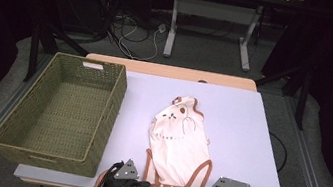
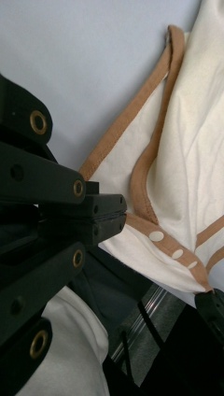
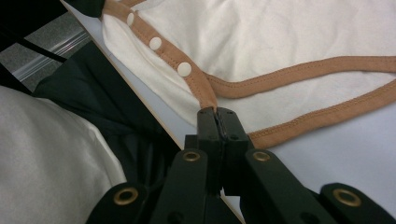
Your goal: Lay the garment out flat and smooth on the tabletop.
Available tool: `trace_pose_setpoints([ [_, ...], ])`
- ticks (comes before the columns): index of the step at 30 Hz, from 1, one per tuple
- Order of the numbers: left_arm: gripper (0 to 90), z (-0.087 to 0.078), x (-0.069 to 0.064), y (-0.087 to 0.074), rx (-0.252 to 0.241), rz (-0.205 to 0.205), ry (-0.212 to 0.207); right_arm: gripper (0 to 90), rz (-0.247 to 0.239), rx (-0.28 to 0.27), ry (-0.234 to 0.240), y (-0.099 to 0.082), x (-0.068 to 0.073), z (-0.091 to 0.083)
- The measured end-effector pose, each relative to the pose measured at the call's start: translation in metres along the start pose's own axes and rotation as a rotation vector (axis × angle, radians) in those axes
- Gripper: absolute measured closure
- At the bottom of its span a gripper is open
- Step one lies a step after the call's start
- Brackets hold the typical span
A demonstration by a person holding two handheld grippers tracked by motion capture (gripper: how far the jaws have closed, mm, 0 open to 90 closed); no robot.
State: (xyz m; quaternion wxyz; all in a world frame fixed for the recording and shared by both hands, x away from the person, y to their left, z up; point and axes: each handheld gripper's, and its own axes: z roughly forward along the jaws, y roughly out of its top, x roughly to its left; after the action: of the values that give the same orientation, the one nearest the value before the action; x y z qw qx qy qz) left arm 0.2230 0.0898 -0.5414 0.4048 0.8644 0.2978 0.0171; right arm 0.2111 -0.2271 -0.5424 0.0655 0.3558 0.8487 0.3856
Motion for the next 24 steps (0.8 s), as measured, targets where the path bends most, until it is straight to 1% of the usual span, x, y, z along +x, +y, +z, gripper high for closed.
trace_pose_setpoints([
  [2, 89.6, 0.0012, 0.0009, -0.0005, 0.008, 0.012, 0.001, 89.5, -0.001, 0.005, 0.004, -0.0003, -0.0002, -0.0008],
  [3, 89.6, 0.0017, 0.0006, -0.0011, 0.006, -0.001, -0.005, 89.5, -0.003, 0.014, 0.005, -0.0004, -0.0004, -0.0012],
  [4, 89.6, 0.0017, 0.0003, -0.0014, 0.011, 0.0, -0.007, 89.5, -0.007, 0.008, 0.005, -0.0013, -0.0005, -0.0003],
  [6, 89.6, 0.0005, -0.0012, -0.0021, 0.01, -0.002, -0.003, 89.5, -0.017, 0.025, 0.004, -0.0026, -0.0001, 0.0005],
  [7, 89.7, -0.0006, -0.0023, -0.0023, 0.001, 0.003, 0.0, 89.5, -0.013, 0.025, 0.011, -0.0035, 0.0011, 0.0009],
  [8, 89.6, -0.0019, -0.0035, -0.0025, 0.003, 0.011, 0.001, 89.5, -0.026, 0.03, 0.013, -0.0036, 0.0016, 0.0003],
  [9, 89.6, -0.0031, -0.0052, -0.0031, 0.009, 0.006, 0.0, 89.5, -0.021, 0.028, 0.013, -0.0039, 0.0037, -0.0004],
  [10, 89.6, -0.0032, -0.0065, -0.0043, -0.001, -0.001, -0.005, 89.5, -0.023, 0.026, 0.017, -0.0042, 0.005, -0.0008],
  [11, 89.6, -0.0035, -0.0071, -0.0049, 0.007, 0.005, -0.006, 89.5, -0.022, 0.029, 0.023, -0.0045, 0.0061, -0.0016],
  [12, 89.6, -0.0031, -0.0082, -0.0056, 0.012, -0.001, -0.01, 89.5, -0.029, 0.039, 0.02, -0.0046, 0.0065, -0.0023],
  [14, 89.5, -0.0009, -0.0086, -0.0063, 0.009, 0.003, -0.005, 89.4, -0.025, 0.026, 0.018, -0.0053, 0.0077, -0.0024],
  [15, 89.2, -0.0004, -0.0082, -0.0065, 0.008, 0.005, -0.001, 89.2, -0.032, 0.029, 0.023, -0.0051, 0.0067, -0.0029],
  [16, 88.3, -0.0002, -0.0084, -0.0068, 0.007, -0.005, -0.001, 88.3, -0.033, 0.016, 0.018, -0.0052, 0.006, -0.0026],
  [18, 86.5, -0.0002, -0.0086, -0.0068, 0.003, -0.006, 0.004, 84.9, -0.009, 0.008, 0.024, -0.0055, 0.0055, -0.0038],
  [19, 85.2, -0.0003, -0.0084, -0.0066, -0.004, -0.006, 0.006, 83.2, -0.008, 0.0, 0.026, -0.0056, 0.0048, -0.0043],
  [20, 82.7, -0.0004, -0.0082, -0.0063, -0.012, -0.005, 0.012, 81.0, 0.0, -0.005, 0.023, -0.0055, 0.0048, -0.0049],
  [21, 80.7, -0.0002, -0.0077, -0.006, -0.015, 0.0, 0.017, 78.5, -0.007, -0.022, 0.016, -0.0055, 0.0032, -0.0043],
  [22, 78.9, 0.0, -0.0072, -0.0057, -0.014, 0.001, 0.022, 76.2, 0.006, -0.028, 0.015, -0.0054, 0.0032, -0.0043],
  [24, 74.7, 0.0009, -0.006, -0.0058, -0.018, 0.002, 0.03, 71.7, 0.011, -0.052, 0.006, -0.0055, 0.0007, -0.0038],
])
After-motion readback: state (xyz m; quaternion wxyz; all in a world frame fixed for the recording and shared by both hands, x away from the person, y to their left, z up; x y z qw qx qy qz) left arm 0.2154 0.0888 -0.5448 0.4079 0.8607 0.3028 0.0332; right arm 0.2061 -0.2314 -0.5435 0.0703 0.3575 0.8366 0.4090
